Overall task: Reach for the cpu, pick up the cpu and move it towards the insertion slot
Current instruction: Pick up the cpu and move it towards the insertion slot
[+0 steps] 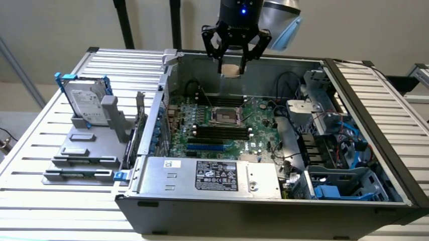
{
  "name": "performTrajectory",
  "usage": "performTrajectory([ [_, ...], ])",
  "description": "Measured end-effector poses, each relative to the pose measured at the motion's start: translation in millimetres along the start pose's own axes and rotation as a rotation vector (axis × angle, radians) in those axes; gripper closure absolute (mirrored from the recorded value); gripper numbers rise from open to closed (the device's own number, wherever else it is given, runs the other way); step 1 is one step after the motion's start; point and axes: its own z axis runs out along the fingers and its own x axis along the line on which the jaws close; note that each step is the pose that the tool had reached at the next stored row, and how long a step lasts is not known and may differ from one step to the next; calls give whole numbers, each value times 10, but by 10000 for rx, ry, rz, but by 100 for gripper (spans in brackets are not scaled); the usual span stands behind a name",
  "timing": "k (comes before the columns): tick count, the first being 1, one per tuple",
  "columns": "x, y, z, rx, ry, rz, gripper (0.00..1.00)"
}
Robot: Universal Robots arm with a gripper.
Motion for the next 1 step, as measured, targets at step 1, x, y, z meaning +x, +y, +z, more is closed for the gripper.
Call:
performTrajectory([
  [1, 0, 0, 0, 0, 0, 0, 46],
])
